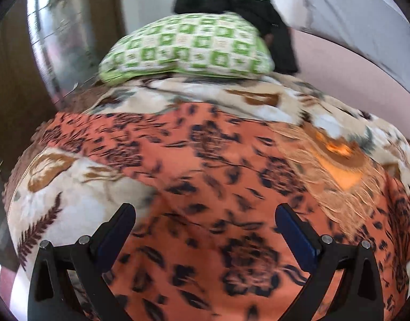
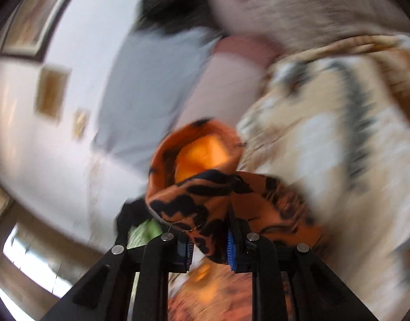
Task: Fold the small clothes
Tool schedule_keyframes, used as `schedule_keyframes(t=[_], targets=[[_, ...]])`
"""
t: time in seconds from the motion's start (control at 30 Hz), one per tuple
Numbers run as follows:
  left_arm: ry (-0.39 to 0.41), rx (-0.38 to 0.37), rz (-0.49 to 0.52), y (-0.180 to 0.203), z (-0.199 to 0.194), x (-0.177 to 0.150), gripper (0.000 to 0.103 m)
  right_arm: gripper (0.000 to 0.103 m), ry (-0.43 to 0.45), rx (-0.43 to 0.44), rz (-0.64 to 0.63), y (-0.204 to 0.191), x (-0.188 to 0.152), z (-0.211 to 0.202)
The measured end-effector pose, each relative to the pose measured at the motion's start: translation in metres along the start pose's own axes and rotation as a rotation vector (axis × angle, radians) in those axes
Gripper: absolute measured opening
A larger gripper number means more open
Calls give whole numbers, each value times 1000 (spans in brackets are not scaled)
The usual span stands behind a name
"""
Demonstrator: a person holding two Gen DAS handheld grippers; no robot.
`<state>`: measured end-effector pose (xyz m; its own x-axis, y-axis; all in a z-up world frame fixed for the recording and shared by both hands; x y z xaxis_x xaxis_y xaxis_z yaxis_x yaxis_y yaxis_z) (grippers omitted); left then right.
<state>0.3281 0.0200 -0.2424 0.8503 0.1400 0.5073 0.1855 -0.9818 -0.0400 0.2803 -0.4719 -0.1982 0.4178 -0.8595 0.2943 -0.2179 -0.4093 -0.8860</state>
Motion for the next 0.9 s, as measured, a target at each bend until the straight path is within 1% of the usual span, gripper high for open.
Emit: schedule_keyframes(t=[0.07, 0.1, 0.17, 0.3, 0.4, 0.47, 0.5, 0.53, 0.57, 0.6, 0.63, 0.67, 0.7, 0.77, 0.83, 0.9], targets=[[0, 35, -45, -20, 4, 6, 103, 20, -62, 41, -52, -39, -23, 27], [-4, 45, -65, -29, 6, 9, 103, 20, -105, 63, -78, -59, -41, 44], [-18, 54, -113, -49, 11, 15, 103, 20, -160, 80, -107, -83, -67, 69], [-32, 70, -195, -84, 17, 23, 103, 20, -274, 78, -186, -124, -135, 131], [-40, 95, -238, -105, 20, 26, 103, 20, -348, 96, -178, -130, -185, 165], [-55, 103, -266, -119, 23, 27, 103, 21, -393, 85, -167, -130, -219, 190], [-65, 100, -279, -124, 25, 27, 103, 23, -421, 84, -159, -130, -231, 201], [-73, 99, -289, -129, 27, 27, 103, 24, -461, 87, -144, -131, -251, 215], [-82, 99, -301, -135, 29, 28, 103, 25, -494, 85, -129, -128, -260, 228], [-88, 98, -312, -139, 30, 28, 103, 41, -552, 71, -108, -124, -274, 244], [-94, 95, -324, -143, 32, 28, 103, 81, -595, 59, -92, -120, -283, 254], [-98, 91, -332, -145, 33, 29, 103, 95, -633, 55, -73, -118, -293, 265], [-101, 90, -338, -147, 34, 29, 103, 100, -663, 62, -55, -115, -300, 271], [-104, 84, -347, -149, 35, 30, 103, 100, -717, 74, -60, -110, -312, 274], [-102, 44, -345, -144, 36, 31, 103, 100, -723, 94, -105, -113, -312, 265], [-99, -15, -312, -131, 36, 32, 103, 100, -705, 148, -158, -122, -295, 245]])
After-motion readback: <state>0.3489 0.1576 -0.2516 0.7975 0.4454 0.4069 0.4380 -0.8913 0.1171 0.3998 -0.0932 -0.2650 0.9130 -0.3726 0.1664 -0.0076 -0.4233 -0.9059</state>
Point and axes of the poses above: each gripper's, at about its wrist camera, not at the fingertips, and z roughly the way its jaws point, y to its right, x to its top, the point moved 2 cm from there along z, roughly the way its jaws point, and after that the axes turned 11 degrees about -y, right-handed, at the moved point
